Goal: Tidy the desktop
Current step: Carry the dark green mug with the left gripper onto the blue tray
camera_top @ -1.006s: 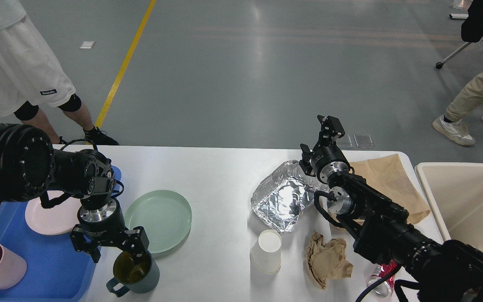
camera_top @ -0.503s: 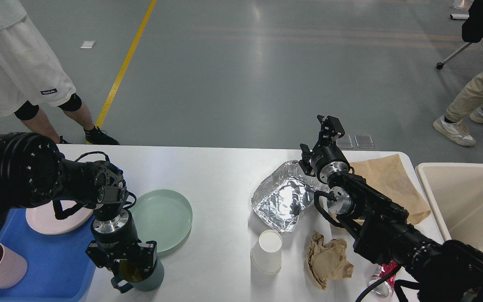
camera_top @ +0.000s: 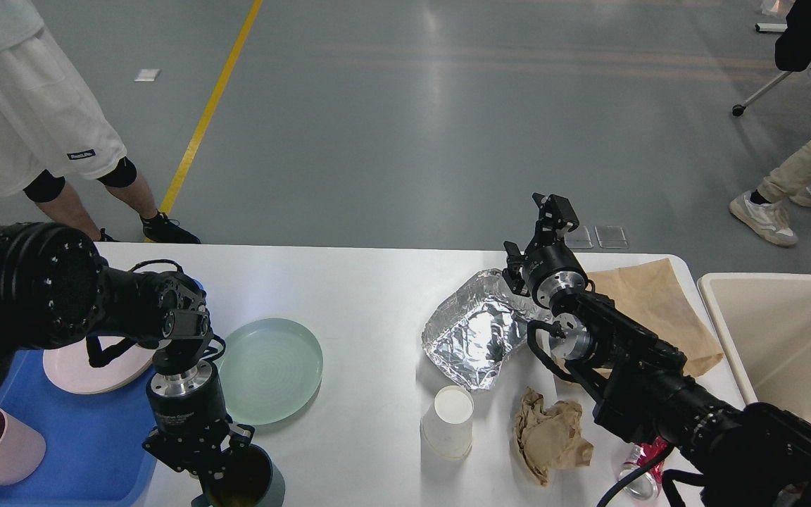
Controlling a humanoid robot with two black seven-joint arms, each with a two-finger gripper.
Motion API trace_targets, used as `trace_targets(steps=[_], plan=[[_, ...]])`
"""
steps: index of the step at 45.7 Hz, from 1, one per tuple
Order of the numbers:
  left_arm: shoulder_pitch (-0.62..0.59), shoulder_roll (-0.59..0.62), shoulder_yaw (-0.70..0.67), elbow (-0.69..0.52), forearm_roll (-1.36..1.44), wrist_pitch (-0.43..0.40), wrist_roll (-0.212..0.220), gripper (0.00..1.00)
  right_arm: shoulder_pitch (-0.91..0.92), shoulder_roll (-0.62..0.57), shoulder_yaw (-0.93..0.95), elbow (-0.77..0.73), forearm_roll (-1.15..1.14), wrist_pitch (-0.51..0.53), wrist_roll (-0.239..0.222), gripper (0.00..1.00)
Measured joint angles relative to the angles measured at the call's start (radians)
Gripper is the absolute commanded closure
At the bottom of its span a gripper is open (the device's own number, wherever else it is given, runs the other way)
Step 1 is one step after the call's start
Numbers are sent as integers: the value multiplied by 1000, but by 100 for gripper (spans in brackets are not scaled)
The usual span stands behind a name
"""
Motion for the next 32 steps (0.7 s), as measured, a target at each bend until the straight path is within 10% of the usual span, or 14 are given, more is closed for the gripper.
trace_targets(steps=[32], plan=[[-204, 319, 16, 23, 16, 0, -1, 100, 0, 0, 0, 0, 0, 0, 0, 0]])
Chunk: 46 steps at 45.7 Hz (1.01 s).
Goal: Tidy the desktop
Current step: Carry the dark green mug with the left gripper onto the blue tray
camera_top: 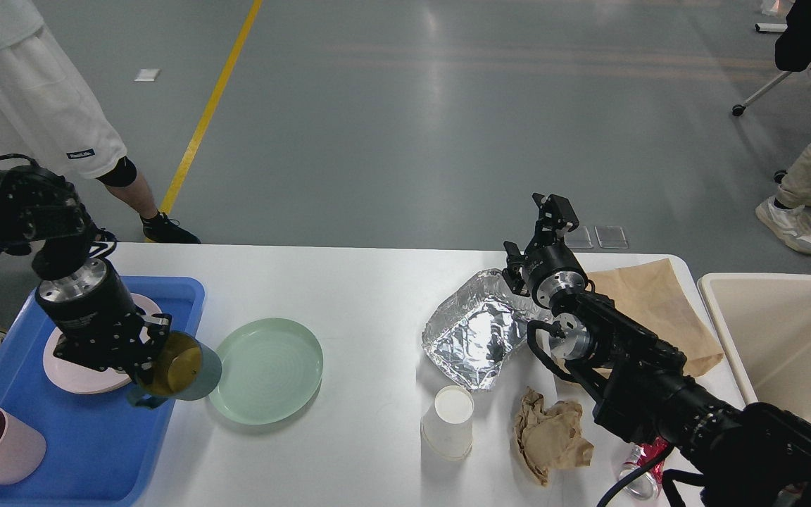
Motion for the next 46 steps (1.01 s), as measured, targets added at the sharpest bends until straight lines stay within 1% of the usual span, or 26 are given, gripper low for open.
trace_targets(steps=[7, 12, 26, 46], plan=[[77, 64, 4, 99, 3, 0, 2, 100, 0, 0, 0, 0, 1, 0, 0, 0], [123, 105, 7, 136, 4, 0, 4, 100, 0, 0, 0, 0, 1, 0, 0, 0], [186, 155, 15, 144, 5, 0, 5, 100, 0, 0, 0, 0, 1, 0, 0, 0], [276, 160, 17, 154, 6, 0, 1, 100, 0, 0, 0, 0, 0, 0, 0, 0]])
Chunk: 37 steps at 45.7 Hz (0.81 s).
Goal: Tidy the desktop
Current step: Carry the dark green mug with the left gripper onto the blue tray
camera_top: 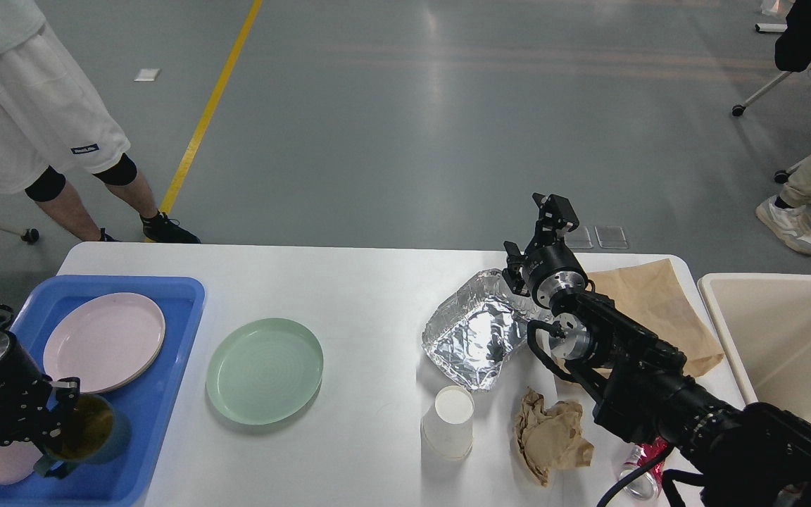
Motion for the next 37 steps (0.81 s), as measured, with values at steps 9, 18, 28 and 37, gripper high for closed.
trace_targets(steps=[9, 18, 28, 37], plan=[[11, -5, -2, 7, 0, 0, 1, 97, 0, 0, 0, 0, 0, 0, 0, 0], [46, -14, -11, 30, -1, 0, 4, 92, 0, 0, 0, 0, 0, 0, 0, 0], [52, -19, -15, 33, -1, 0, 5, 79, 0, 0, 0, 0, 0, 0, 0, 0], [51, -20, -16, 34, -1, 0, 6, 62, 0, 0, 0, 0, 0, 1, 0, 0]])
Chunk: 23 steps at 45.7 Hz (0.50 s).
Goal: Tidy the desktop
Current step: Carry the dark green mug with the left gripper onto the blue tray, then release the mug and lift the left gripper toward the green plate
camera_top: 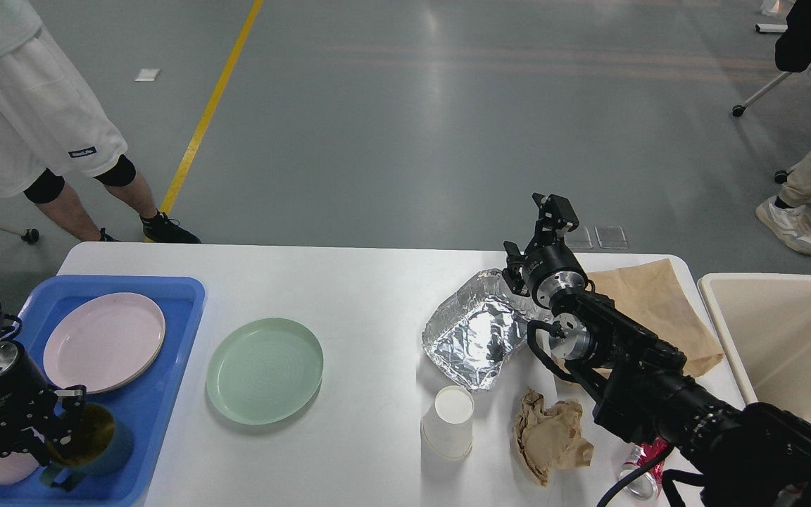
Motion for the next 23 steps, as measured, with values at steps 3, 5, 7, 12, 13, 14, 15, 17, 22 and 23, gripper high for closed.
trace_targets(steps=[3, 5, 7, 12, 13, 14, 15, 17, 22, 23], plan=[[0, 0, -1, 0, -1, 0, -1, 58, 0, 0, 0, 0, 0, 0, 0, 0], [-1, 0, -1, 0, -1, 0, -3, 50, 0, 0, 0, 0, 0, 0, 0, 0], [-3, 0, 0, 0, -1, 0, -5, 43, 0, 0, 0, 0, 0, 0, 0, 0], [-14, 0, 8, -1, -2, 0, -10, 26, 0, 0, 0, 0, 0, 0, 0, 0], [-17, 0, 10, -1, -2, 0, -11, 23, 0, 0, 0, 0, 0, 0, 0, 0], [-21, 0, 11, -1, -2, 0, -12, 20, 0, 0, 0, 0, 0, 0, 0, 0], [-25, 0, 12, -1, -3, 0, -12, 18, 0, 0, 0, 0, 0, 0, 0, 0], [-37, 0, 13, -1, -3, 0, -13, 16, 0, 0, 0, 0, 0, 0, 0, 0], [-71, 0, 16, -1, -4, 0, -15, 13, 0, 0, 0, 0, 0, 0, 0, 0], [-79, 0, 16, -1, -4, 0, -15, 12, 0, 0, 0, 0, 0, 0, 0, 0]])
